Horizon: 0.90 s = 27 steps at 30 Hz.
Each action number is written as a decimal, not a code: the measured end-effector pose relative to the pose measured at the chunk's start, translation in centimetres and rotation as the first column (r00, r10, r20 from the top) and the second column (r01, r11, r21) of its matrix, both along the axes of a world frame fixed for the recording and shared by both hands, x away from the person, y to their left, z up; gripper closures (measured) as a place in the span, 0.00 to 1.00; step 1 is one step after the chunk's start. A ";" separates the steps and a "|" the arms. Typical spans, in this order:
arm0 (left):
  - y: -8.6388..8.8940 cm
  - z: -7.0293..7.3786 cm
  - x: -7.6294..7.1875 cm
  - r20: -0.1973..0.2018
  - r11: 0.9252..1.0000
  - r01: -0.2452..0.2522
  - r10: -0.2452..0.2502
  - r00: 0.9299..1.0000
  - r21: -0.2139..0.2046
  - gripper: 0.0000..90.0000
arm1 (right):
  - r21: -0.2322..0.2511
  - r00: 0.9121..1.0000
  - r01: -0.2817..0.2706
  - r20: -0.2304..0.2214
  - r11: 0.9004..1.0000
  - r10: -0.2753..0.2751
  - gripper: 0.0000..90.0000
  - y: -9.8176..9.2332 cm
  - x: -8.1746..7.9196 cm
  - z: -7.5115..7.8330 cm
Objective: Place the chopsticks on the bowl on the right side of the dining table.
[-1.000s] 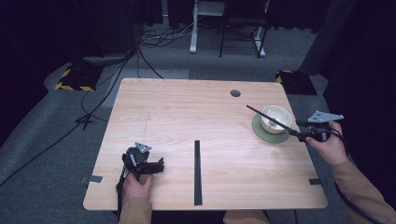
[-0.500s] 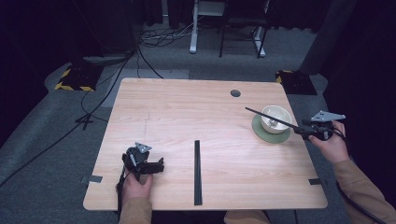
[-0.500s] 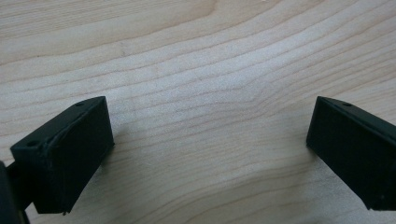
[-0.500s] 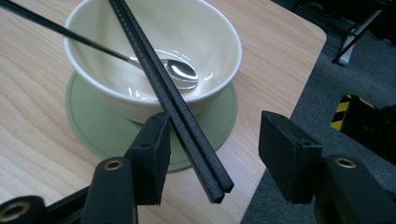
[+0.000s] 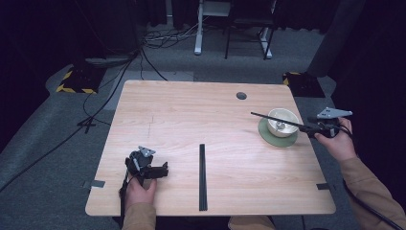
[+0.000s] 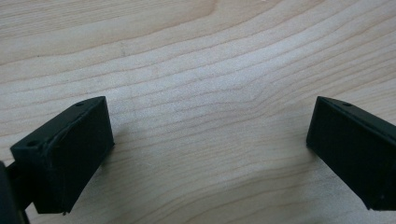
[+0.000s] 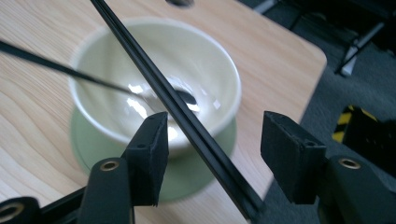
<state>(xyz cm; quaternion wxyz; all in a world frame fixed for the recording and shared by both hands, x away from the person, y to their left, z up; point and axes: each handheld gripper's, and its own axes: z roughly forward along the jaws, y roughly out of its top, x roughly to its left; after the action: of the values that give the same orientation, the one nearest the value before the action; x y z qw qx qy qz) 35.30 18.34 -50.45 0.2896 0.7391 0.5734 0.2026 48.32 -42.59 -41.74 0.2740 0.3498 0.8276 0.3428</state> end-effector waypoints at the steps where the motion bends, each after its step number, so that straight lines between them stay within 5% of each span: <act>1: 0.0 0.0 0.0 0.000 1.000 0.000 0.000 1.000 0.000 0.01 | 0.012 1.000 -0.008 0.016 1.000 0.008 0.48 1.0 0.2 0.7; 7: 0.0 0.0 0.0 -0.001 1.000 0.001 -0.001 1.000 -0.002 0.01 | 0.024 1.000 -0.004 0.020 1.000 0.004 0.47 3.0 1.9 1.5; 17: 0.0 0.0 0.0 0.000 1.000 0.000 0.000 1.000 -0.001 0.01 | 0.029 0.999 0.042 -0.016 0.999 -0.042 0.47 6.4 5.6 -0.1; 27: 0.0 0.0 0.0 0.000 1.000 0.000 0.000 1.000 0.000 0.01 | 0.008 0.998 0.008 -0.055 1.000 -0.007 0.46 6.9 5.6 -1.0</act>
<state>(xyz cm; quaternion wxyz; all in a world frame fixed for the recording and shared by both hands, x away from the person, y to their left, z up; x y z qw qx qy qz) 35.29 18.33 -50.45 0.2897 0.7392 0.5733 0.2023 53.95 -35.69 -42.77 0.2509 0.3634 0.8321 0.3355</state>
